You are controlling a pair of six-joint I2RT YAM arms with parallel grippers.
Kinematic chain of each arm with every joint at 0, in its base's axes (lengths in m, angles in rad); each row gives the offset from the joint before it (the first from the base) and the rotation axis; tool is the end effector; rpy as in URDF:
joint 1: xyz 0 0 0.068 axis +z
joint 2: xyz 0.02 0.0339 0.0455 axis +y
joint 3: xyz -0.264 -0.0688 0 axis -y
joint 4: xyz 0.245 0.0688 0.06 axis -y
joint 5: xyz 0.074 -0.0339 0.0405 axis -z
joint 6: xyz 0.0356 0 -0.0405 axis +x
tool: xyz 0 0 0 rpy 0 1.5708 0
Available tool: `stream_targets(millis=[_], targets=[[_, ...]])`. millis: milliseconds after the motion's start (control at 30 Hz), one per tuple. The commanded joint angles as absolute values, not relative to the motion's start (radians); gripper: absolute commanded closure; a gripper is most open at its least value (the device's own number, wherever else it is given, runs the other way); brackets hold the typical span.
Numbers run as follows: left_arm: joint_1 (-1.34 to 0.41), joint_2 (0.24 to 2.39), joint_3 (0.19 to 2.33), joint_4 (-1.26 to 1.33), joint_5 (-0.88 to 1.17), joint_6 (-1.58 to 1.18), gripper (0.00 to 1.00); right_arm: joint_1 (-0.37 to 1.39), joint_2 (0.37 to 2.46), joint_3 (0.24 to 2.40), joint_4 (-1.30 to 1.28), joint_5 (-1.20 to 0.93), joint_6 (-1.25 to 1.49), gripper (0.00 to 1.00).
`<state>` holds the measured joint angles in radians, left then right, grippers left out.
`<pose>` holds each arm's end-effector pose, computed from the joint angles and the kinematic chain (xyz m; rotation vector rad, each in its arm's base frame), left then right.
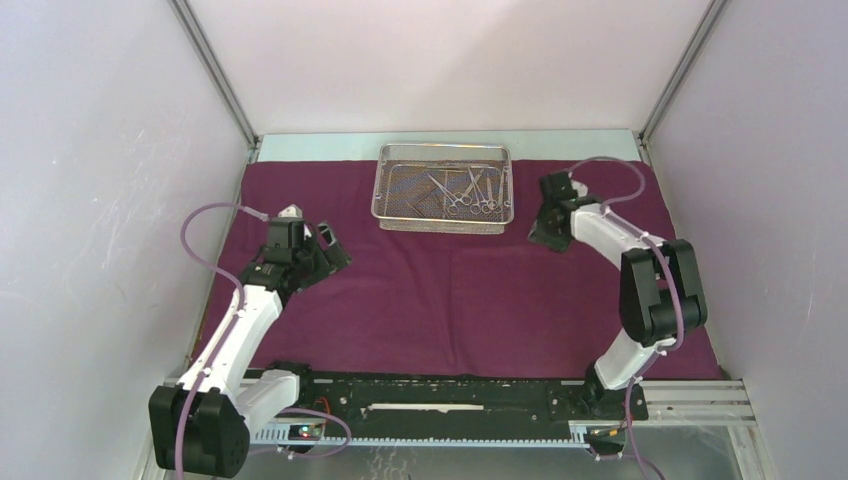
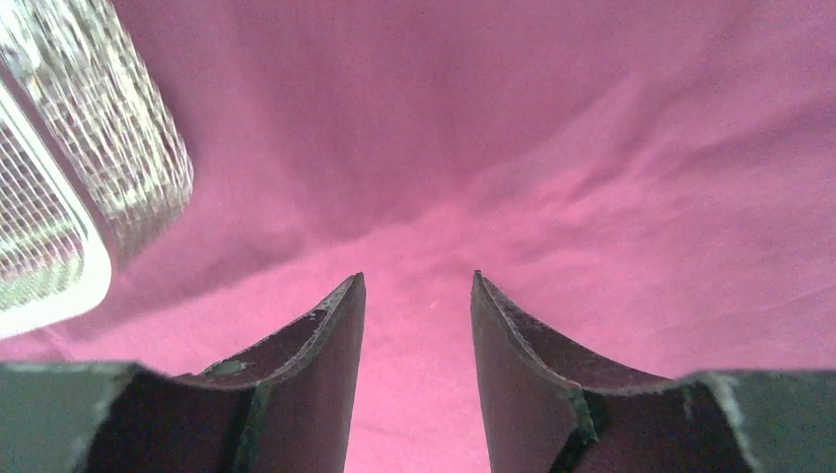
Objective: Open and lay out the surgical kit
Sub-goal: Smooth out the surgical kit at the center of the board.
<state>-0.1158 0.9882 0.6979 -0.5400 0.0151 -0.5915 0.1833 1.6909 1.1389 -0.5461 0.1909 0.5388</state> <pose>0.1992 -0.0237 0.2404 -0.5656 2.3632 -0.3439 0.3368 0.0556 0.2012 0.5255 2.5816 -0.0118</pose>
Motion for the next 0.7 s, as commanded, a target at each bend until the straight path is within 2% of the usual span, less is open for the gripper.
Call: stream_targets(millis=[0,167,433,533,667], targets=[[-0.121,0.989,0.754,-0.506,0.029,-0.567,0.05,0.269,1.653,1.034,-0.509,0.208,0.605,0.48],[-0.122,1.018,0.760,-0.505,0.047,-0.588,0.05,0.237,1.692,0.979,-0.582,0.330,0.615,0.48],[-0.122,1.021,0.792,-0.524,0.053,-0.590,0.05,-0.080,1.768,1.019,-0.639,0.457,0.535,0.46],[-0.121,1.016,0.797,-0.526,0.056,-0.587,0.05,-0.147,1.762,1.046,-0.639,0.408,0.506,0.45],[-0.117,1.022,0.776,-0.525,0.016,-0.597,0.05,-0.071,1.703,1.056,-0.627,0.306,0.496,0.37]])
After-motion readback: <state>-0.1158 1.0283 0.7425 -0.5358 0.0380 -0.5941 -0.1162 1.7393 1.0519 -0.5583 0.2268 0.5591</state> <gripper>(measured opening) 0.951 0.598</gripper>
